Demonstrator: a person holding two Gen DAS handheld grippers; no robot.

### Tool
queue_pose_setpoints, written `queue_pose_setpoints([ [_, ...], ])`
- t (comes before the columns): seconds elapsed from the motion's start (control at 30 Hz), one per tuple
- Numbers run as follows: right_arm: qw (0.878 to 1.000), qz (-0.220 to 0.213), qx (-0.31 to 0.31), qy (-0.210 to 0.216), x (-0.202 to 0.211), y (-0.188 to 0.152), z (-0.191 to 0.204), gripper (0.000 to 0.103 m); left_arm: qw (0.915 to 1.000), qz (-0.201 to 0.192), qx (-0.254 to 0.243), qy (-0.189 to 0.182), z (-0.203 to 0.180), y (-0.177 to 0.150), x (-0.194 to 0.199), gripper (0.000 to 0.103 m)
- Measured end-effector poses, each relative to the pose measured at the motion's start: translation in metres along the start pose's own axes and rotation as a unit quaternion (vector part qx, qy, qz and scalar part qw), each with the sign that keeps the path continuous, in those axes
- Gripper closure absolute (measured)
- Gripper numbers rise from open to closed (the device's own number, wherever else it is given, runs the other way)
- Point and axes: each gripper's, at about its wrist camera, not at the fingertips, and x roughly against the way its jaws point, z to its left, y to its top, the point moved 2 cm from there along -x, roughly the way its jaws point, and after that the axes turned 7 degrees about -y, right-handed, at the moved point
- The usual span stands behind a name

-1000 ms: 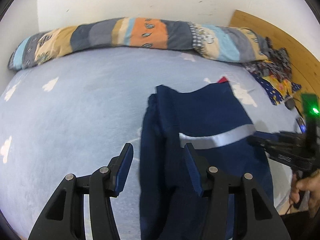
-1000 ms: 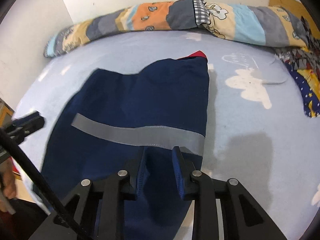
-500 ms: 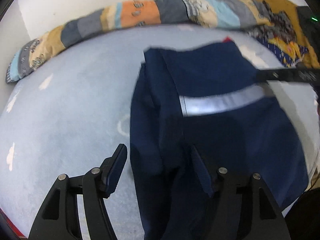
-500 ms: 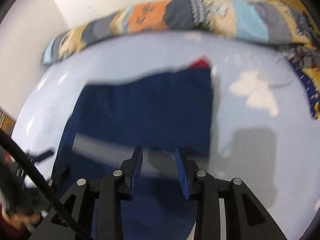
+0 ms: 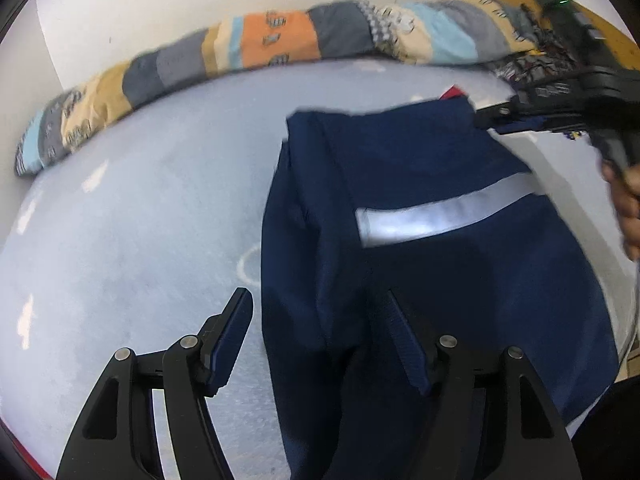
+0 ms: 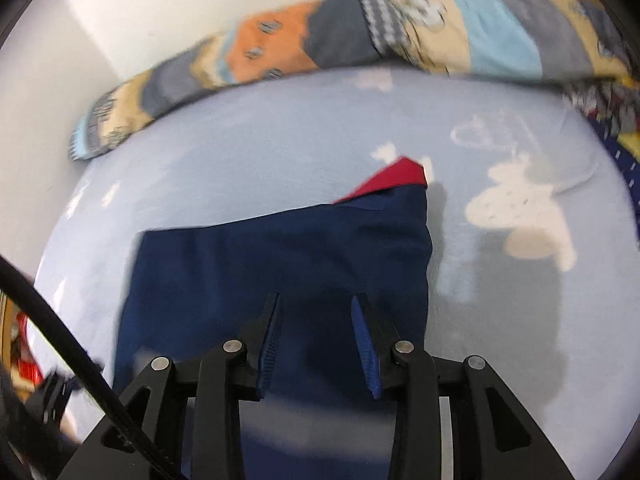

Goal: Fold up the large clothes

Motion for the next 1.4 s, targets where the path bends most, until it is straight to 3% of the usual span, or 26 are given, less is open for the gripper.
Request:
queue_pose_setpoints([
  [0.1,1.000,-0.012,0.018,0.014,0.046,-0.037,0.007,0.057,0.9998,-0.016,-0.010,0.007,-0.006,-0.005,0.014,0.035],
  [0.2,0.999,-0.014,0.025,0.025,0.078,-0.094,0.012,0.056,0.9997,-0.018,0.015,0.005,-0.008,-0.022,0.023,0.035],
  [0.4,0.999,-0.025,0.030,0.019,0.103,-0.185,0.029,0.056,0.9964,-0.030,0.076,0.026,-0.017,-0.062,0.040,0.035],
  [0.53,0.999,-0.022,0.043,0.010,0.098,-0.205,0.042,0.056,0.9947,-0.026,0.078,0.062,-0.023,-0.077,0.034,0.035],
  [0.63,0.996,-0.010,0.079,-0.039,0.073,-0.208,0.054,0.056,0.9944,-0.023,0.066,0.079,-0.028,-0.084,0.022,0.034],
  [0.83,0.992,0.019,0.098,-0.073,0.040,-0.209,0.064,0.055,0.9915,-0.032,0.070,0.105,-0.029,-0.092,0.013,0.027],
  [0.97,0.991,0.014,0.106,-0.078,0.039,-0.209,0.064,0.055,0.9877,-0.050,0.078,0.126,-0.027,-0.095,0.012,0.016],
  [1.13,0.992,-0.033,0.097,-0.077,0.066,-0.210,0.061,0.055,0.9854,-0.051,0.113,0.117,-0.023,-0.100,0.032,0.016],
  [1.17,0.993,-0.045,0.085,-0.070,0.077,-0.211,0.059,0.051,0.9853,-0.050,0.113,0.118,-0.026,-0.101,0.038,0.016],
  [1.2,0.994,-0.052,0.070,-0.066,0.091,-0.214,0.055,0.037,0.9859,-0.051,0.110,0.115,-0.030,-0.103,0.047,0.016],
  [1.27,0.994,-0.064,0.055,-0.067,0.112,-0.218,0.052,0.020,0.9864,-0.067,0.105,0.107,-0.040,-0.103,0.070,0.014],
  [1.33,0.993,-0.090,0.052,-0.064,0.139,-0.222,0.056,0.018,0.9849,-0.099,0.091,0.110,-0.048,-0.105,0.092,0.001],
  [1.4,0.984,-0.149,0.058,-0.078,0.164,-0.227,0.061,0.005,0.9805,-0.136,0.073,0.122,-0.054,-0.117,0.114,0.000],
])
